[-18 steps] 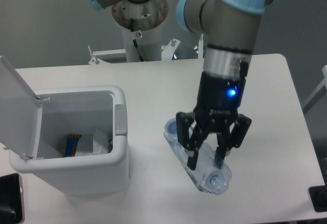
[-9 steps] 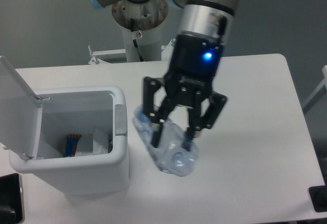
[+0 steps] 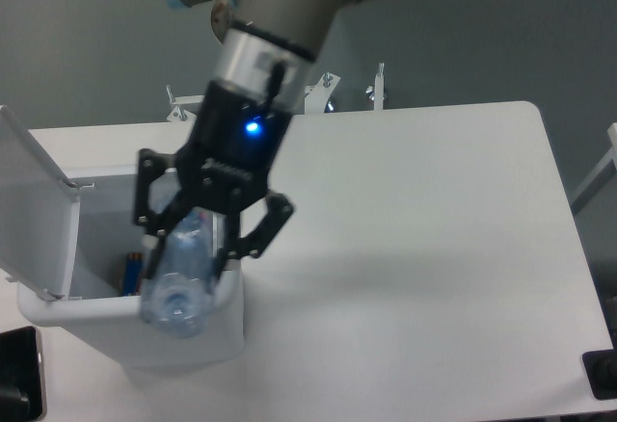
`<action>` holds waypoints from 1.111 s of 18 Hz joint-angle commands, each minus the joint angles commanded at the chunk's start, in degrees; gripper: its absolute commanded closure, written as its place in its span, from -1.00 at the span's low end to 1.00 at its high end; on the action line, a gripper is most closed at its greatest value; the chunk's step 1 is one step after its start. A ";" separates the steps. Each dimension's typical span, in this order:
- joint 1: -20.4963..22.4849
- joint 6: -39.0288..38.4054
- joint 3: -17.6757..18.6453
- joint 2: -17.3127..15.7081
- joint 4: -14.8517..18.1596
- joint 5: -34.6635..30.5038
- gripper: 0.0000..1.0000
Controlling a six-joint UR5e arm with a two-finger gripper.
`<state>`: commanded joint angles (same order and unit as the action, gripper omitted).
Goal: Place the trash in the trash can
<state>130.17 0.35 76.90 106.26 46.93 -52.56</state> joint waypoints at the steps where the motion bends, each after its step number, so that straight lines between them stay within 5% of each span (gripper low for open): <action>1: -0.26 0.26 0.44 0.00 0.00 -0.09 -0.29; 3: -0.27 2.10 0.18 0.00 -0.18 -0.52 -1.00; 8: 0.34 4.92 -0.43 -0.35 -0.18 -0.53 -1.00; 12: 4.82 4.83 -2.28 -0.88 0.00 -1.05 -1.00; 16: 8.69 6.05 -2.72 -2.02 0.09 -7.97 -1.00; 20: 10.80 18.42 -1.58 -2.90 1.05 -16.59 -1.00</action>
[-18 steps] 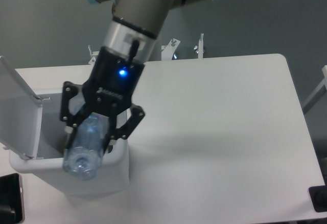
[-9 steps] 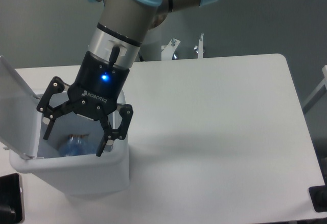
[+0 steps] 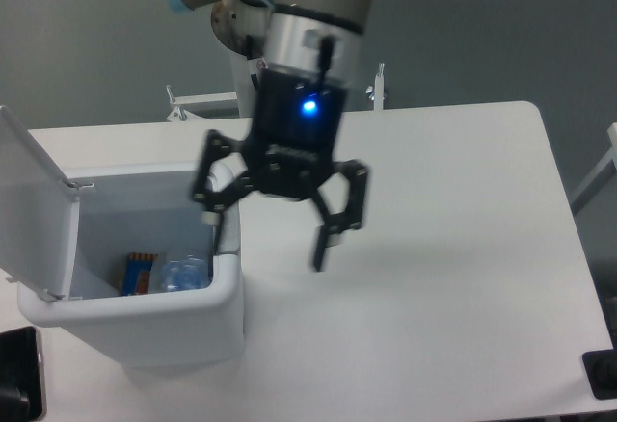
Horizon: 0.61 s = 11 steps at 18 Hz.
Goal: Place the trash in the trash can
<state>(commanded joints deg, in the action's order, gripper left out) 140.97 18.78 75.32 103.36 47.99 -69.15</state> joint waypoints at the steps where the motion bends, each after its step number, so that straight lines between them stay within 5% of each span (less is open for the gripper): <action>1: 0.53 2.64 0.35 0.00 0.96 -1.84 -1.00; 11: 1.50 29.28 2.20 -0.35 10.37 -22.86 -1.00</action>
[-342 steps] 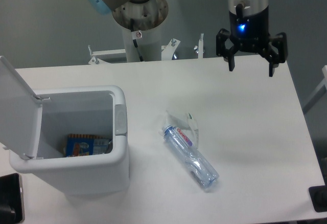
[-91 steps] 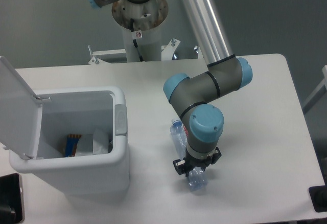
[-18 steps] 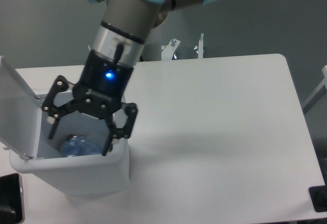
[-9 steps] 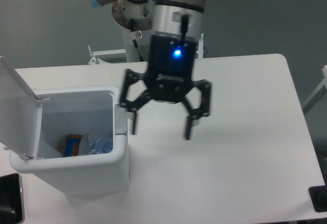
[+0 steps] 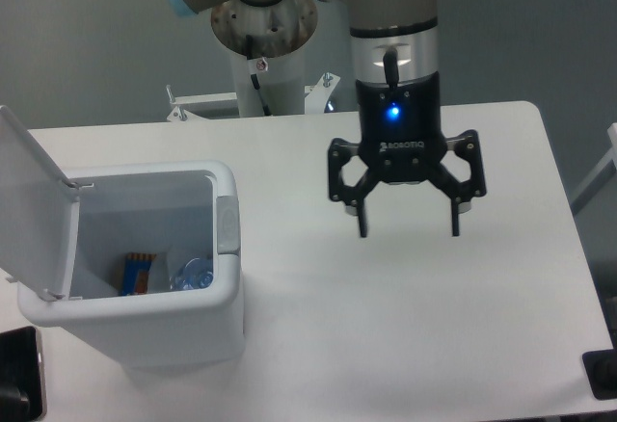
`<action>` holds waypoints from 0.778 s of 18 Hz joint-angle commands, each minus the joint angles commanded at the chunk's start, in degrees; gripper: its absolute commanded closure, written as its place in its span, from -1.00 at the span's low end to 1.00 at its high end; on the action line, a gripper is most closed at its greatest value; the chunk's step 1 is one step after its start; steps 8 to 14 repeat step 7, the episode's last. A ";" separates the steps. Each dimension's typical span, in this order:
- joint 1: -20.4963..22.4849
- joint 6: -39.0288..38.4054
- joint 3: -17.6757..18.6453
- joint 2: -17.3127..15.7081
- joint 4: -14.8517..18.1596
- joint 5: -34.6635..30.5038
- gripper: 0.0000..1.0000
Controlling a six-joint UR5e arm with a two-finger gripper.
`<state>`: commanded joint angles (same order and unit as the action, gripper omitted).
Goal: Place the trash in the trash can
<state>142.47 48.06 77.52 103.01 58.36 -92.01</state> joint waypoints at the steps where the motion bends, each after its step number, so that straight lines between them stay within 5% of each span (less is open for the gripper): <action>1: 0.09 1.06 0.18 -0.09 0.00 -0.45 -1.00; 14: 0.17 0.89 -0.26 -0.09 0.00 -0.63 -1.00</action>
